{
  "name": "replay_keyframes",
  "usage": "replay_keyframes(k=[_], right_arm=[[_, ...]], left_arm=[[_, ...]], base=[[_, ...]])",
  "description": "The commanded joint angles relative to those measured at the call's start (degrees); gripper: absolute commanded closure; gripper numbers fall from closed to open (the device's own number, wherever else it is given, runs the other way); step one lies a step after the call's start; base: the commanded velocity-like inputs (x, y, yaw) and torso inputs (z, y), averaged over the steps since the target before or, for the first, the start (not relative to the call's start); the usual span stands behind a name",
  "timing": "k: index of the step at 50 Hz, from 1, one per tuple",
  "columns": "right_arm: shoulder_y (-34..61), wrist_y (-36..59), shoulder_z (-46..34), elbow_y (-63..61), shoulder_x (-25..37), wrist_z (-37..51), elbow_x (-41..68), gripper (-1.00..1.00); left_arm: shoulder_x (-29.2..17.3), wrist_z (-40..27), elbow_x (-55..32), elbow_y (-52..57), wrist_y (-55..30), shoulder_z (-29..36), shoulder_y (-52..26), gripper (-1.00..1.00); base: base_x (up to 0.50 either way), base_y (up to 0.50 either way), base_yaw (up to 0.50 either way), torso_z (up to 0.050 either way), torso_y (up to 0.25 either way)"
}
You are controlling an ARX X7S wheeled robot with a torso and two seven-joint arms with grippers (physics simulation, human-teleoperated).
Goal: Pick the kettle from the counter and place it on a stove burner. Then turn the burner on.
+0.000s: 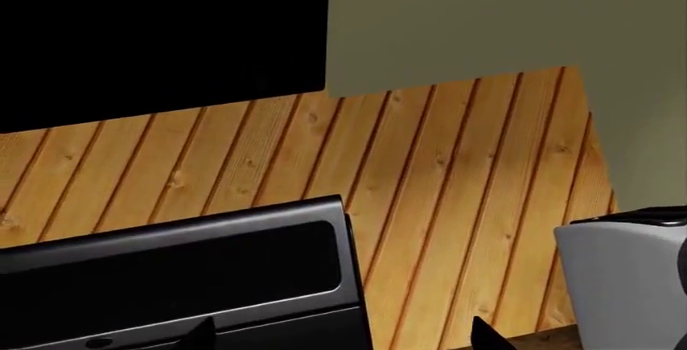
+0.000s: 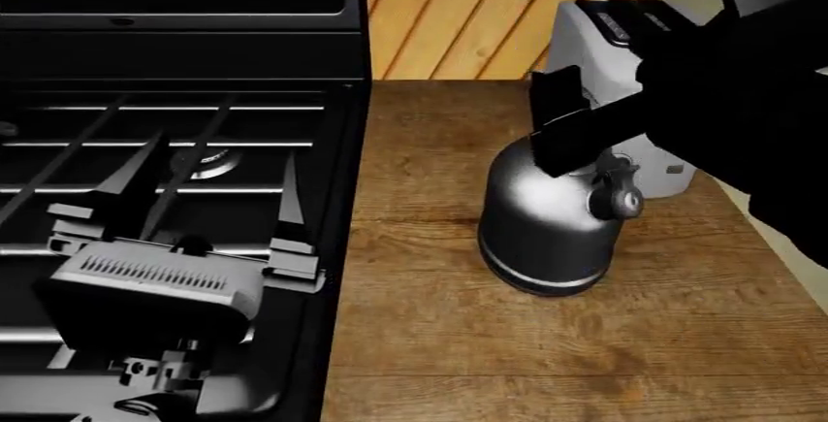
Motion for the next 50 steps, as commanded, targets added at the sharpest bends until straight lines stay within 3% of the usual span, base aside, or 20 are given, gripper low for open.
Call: replay_keyframes(k=[1,50], right_arm=[[-2.1,0.01,-1.42,2.42,0.32,-1.09,-0.76,-1.0],[-11.22,-3.86,-3.11,6.63,0.0,-13.33,-17.16,-1.0]], left_arm=[[-0.42,-0.39,-0.41,0.61,-0.14,-0.01,0.1,-1.0],[-1.82,-1.81,-1.46,0.65,0.01,0.69,0.0,-1.0]], base=[[0.0,0.0,0.0,0.0,0.0],[0.0,0.0,0.0,0.0,0.0]])
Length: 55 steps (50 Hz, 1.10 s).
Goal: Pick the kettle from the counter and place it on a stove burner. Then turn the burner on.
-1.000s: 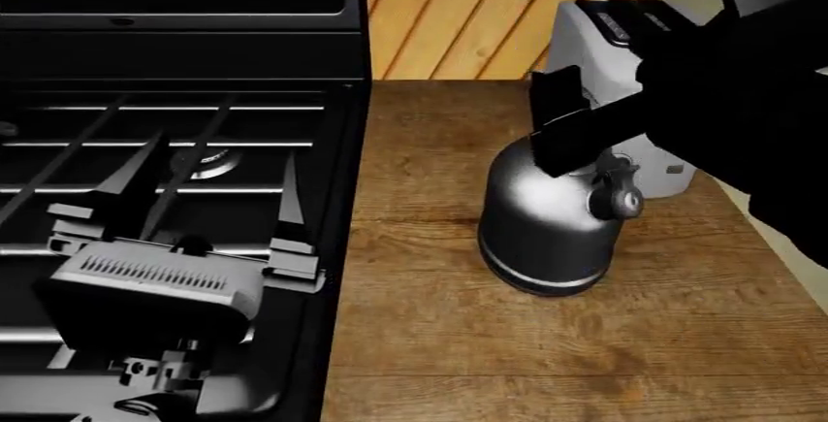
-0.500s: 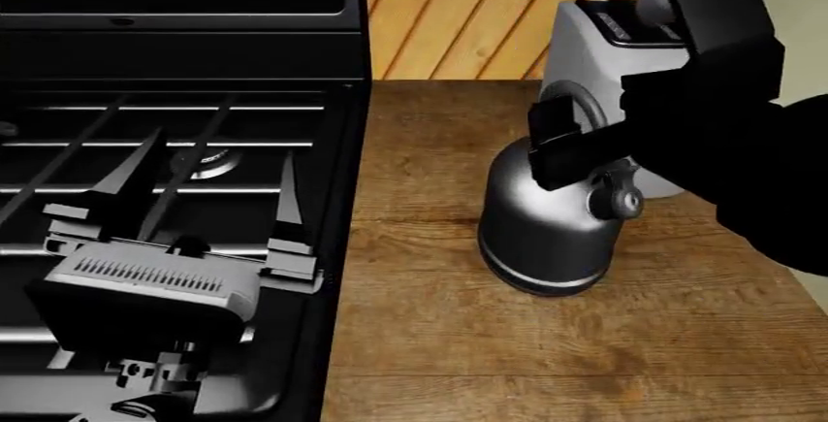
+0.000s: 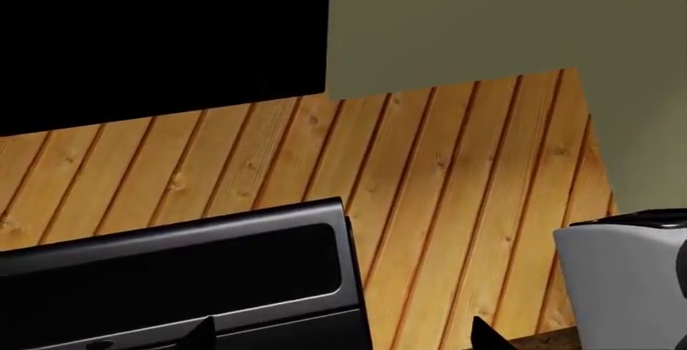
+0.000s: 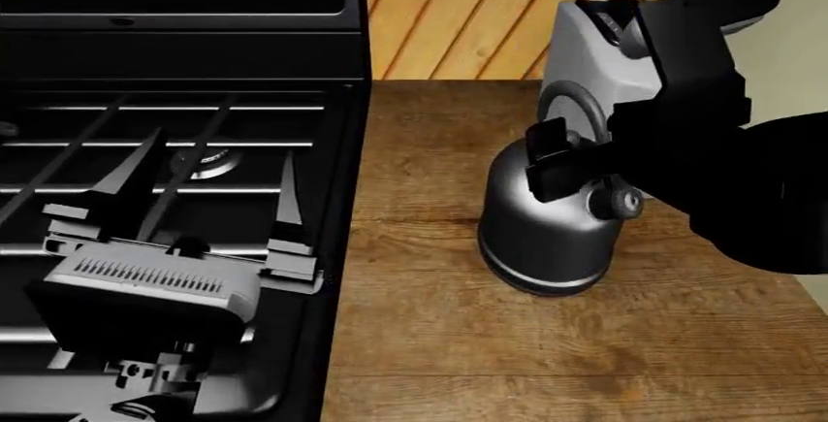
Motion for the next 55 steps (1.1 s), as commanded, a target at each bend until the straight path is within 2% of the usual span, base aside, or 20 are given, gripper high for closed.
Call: replay_keyframes(k=[1,3,4,33,55], right_arm=[[-1.49,-0.94,-0.33,0.46,0.29,-1.57,-2.04,-1.0],[-1.45,-0.95,-0.36,0.3,0.29,-1.34,-1.85,-1.0],[-1.31,-0.87,-0.41,0.13,0.32,-1.25,-1.85,1.0],[1.0,-1.12,-0.3,-1.05,0.99,-0.79,-1.92,1.0],[7.5,-2.41,2.76,-3.13,1.37,-1.28,-0.97,1.0]], left_arm=[[-0.32,-0.35,-0.14,0.04,0.05,0.23,0.0,-1.0],[-0.38,-0.39,-0.18,0.04,0.07,0.27,0.02,-1.0],[-0.4,-0.41,-0.22,0.01,0.1,0.25,0.02,-1.0],[-1.13,-1.2,-0.81,0.15,0.21,0.54,-0.03,-1.0],[-1.65,-1.78,-1.33,0.22,0.28,0.63,-0.07,-1.0]], base=[[0.0,0.0,0.0,0.0,0.0],[0.0,0.0,0.0,0.0,0.0],[0.0,0.0,0.0,0.0,0.0],[0.0,0.0,0.0,0.0,0.0],[0.0,0.0,0.0,0.0,0.002]])
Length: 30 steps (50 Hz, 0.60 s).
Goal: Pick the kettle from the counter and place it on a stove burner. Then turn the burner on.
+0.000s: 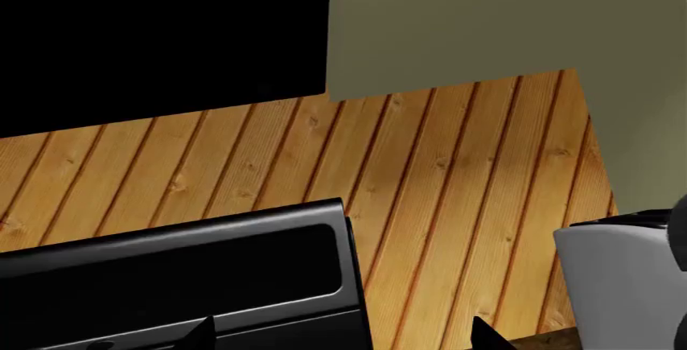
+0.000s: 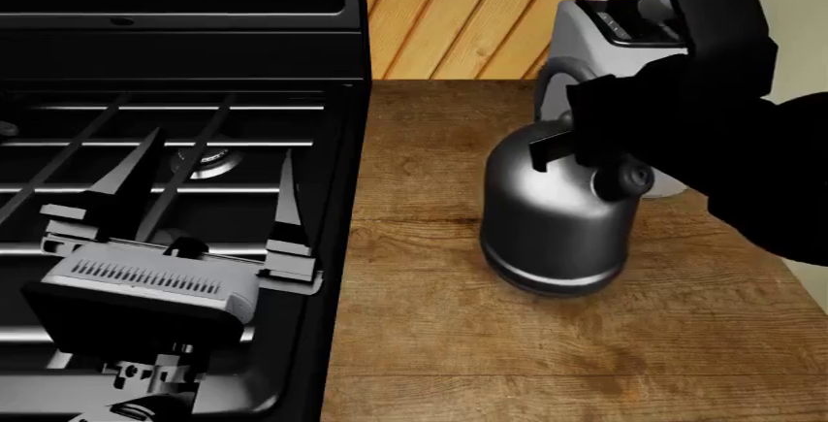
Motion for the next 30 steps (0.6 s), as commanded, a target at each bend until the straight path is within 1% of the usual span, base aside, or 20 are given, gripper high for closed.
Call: replay_keyframes(k=[1,9,30], right_arm=[[4.08,-0.54,2.85,-0.71,0.1,0.31,-1.75,1.0],[5.26,-1.09,3.68,-2.1,-0.05,0.31,-0.67,1.0],[17.89,1.68,3.13,-0.56,-4.01,-0.94,2.05,1.0]], left_arm=[[-0.3,-0.31,-0.24,0.1,0.04,0.02,0.0,-1.0],[-0.52,-0.64,-0.4,0.59,-0.23,-0.05,-0.01,-1.0],[-1.02,-1.22,-0.69,0.85,-0.22,0.17,0.1,-1.0]], base=[[0.0,0.0,0.0,0.0,0.0],[0.0,0.0,0.0,0.0,0.003],[0.0,0.0,0.0,0.001,0.002]])
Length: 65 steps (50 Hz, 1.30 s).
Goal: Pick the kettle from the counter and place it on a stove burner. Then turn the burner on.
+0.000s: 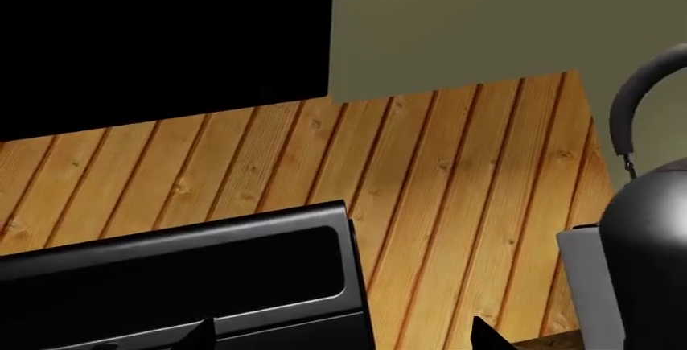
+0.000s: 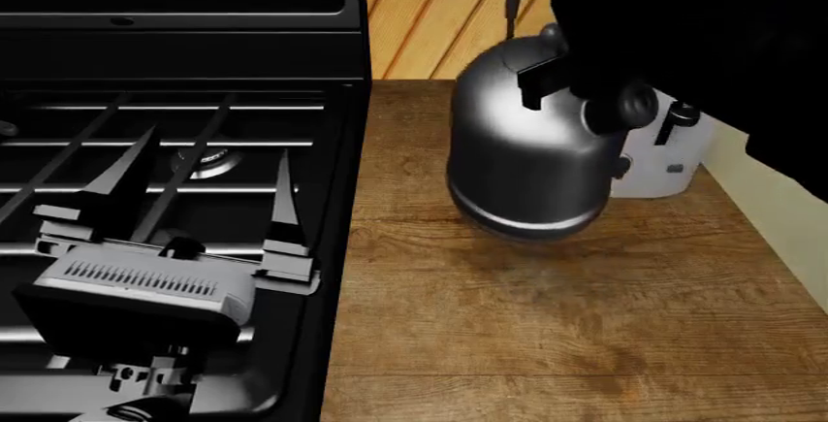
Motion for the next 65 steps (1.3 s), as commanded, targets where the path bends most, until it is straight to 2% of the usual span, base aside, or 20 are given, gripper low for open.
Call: replay_keyframes(k=[1,17,28,39,65], right_arm=[[7.48,1.15,1.62,1.1,-1.73,0.2,-1.61,1.0],[11.2,2.2,0.5,1.97,-3.3,-0.13,-0.66,1.0],[12.0,2.96,-0.42,1.47,-3.53,-0.47,-0.27,1.0],[12.37,2.74,-0.41,0.65,-3.35,-1.51,-1.55,1.0],[13.5,2.65,-1.1,0.25,-3.34,-1.65,-1.07,1.0]], left_arm=[[-0.29,-0.3,-0.23,0.17,-0.02,0.04,0.04,-1.0],[-0.63,-0.75,-0.82,0.24,0.04,-0.34,0.03,-1.0],[-0.89,-1.07,-1.03,0.46,0.06,-0.37,0.07,-1.0],[-1.14,-1.33,-1.18,0.63,0.03,-0.21,0.07,-1.0],[-1.7,-2.04,-1.62,0.94,-0.01,-0.2,0.04,-1.0]], base=[[0.0,0.0,0.0,0.0,0.0],[0.0,0.01,0.0,0.001,0.002],[-0.47,0.28,0.0,0.001,0.003],[-0.11,0.48,0.0,0.001,0.001],[0.16,0.5,0.0,0.001,0.002]])
